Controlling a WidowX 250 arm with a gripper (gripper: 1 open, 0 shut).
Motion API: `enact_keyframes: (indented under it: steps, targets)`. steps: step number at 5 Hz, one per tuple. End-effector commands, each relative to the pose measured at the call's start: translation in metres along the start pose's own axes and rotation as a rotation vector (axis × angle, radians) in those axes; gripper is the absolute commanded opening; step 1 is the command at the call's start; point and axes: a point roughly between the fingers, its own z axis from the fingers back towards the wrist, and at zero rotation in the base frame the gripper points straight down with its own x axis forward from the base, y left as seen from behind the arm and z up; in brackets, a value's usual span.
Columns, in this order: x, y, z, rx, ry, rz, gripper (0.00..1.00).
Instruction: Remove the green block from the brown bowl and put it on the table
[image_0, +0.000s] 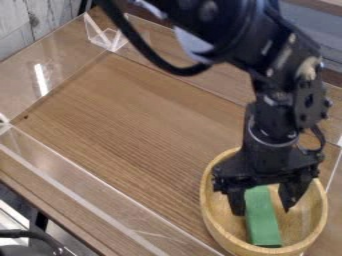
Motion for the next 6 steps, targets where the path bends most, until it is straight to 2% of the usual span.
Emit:
enact_keyframes:
  steps: [1,2,3,5,6]
  targets:
    - [-0.002,-0.016,-0.007,-0.029,-0.02,0.065,1.0]
    - [0.002,-0.015,-0.009,-0.037,-0.014,0.043,0.0]
    - [0.005,-0.014,-0.003,-0.058,-0.009,0.014,0.0]
    - [0.003,-0.03,0.023,-0.104,-0.043,0.146,0.0]
    - [0.006,-0.034,0.027,-0.142,-0.044,0.101,0.0]
